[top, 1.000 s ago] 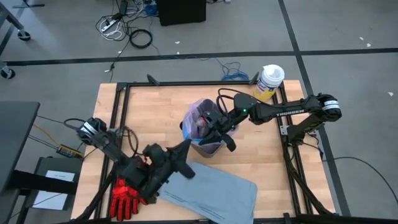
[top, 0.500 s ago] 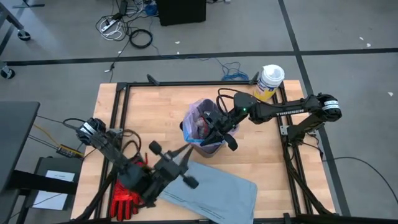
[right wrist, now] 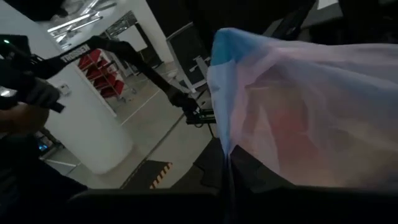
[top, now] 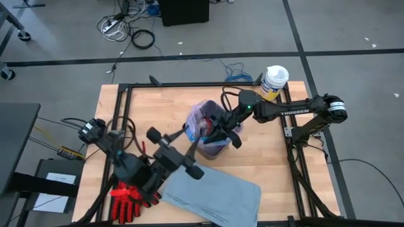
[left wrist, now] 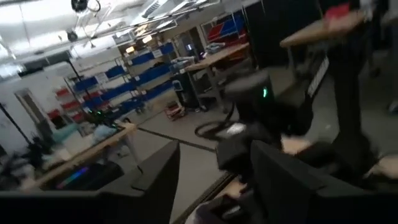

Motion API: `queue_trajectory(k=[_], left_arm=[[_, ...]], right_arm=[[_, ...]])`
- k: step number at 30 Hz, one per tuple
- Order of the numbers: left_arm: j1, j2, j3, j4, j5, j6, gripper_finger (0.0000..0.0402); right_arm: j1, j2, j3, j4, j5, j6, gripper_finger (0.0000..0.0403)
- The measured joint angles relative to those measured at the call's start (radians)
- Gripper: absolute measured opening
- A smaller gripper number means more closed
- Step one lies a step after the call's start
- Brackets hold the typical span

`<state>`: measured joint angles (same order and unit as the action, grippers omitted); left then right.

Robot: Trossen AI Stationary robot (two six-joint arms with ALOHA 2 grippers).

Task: Place trash/remove bag and relplace
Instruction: Remove the pink trash bag from the trash bin

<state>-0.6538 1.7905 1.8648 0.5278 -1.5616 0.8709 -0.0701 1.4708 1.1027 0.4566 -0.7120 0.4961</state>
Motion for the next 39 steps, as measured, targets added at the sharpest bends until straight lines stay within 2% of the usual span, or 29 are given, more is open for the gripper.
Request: queue_trajectory(k=[3, 6, 11, 14, 16, 18, 23, 26, 33, 39], left_arm=[[0.012, 0.000, 0.048, -0.003, 0.081, -0.034, 0.0211], [0.021, 0.000, 0.085, -0.056, 0.262, -0.109, 0.0209], [0.089, 0.000, 0.191, -0.443, 0.650, -0.496, 0.0207], [0.151, -0.001, 0.230, -0.679, 0.767, -0.751, 0.0207], [0.178, 0.001, 0.250, -0.824, 0.822, -0.867, 0.0207], [0.192, 0.003, 0.276, -0.970, 0.859, -0.957, 0.0207], [0.214, 0.002, 0.392, -1.445, 0.851, -1.152, 0.0207], [0.234, -0.002, 0.420, -1.615, 0.851, -1.203, 0.0207], [0.274, 0.016, 0.421, -1.761, 1.018, -1.193, 0.0207], [0.281, 0.014, 0.420, -1.794, 1.040, -1.219, 0.0198]], right_arm=[[-0.012, 0.000, 0.000, -0.001, 0.000, 0.010, 0.0000], [-0.021, 0.000, 0.000, 0.000, 0.000, 0.022, 0.0000], [-0.031, 0.000, 0.000, 0.021, 0.000, 0.035, 0.0000], [-0.031, 0.000, 0.000, 0.021, 0.001, 0.035, 0.0000], [-0.031, 0.000, 0.000, 0.021, 0.001, 0.037, 0.0000], [-0.031, 0.000, 0.000, 0.021, -0.005, 0.037, 0.0000], [-0.030, 0.000, 0.000, 0.021, -0.015, 0.037, 0.0000], [-0.029, 0.000, 0.000, 0.020, -0.015, 0.037, 0.0000], [-0.029, 0.001, 0.000, 0.019, -0.015, 0.036, 0.0000], [-0.029, 0.001, 0.000, 0.017, -0.014, 0.027, 0.0000]])
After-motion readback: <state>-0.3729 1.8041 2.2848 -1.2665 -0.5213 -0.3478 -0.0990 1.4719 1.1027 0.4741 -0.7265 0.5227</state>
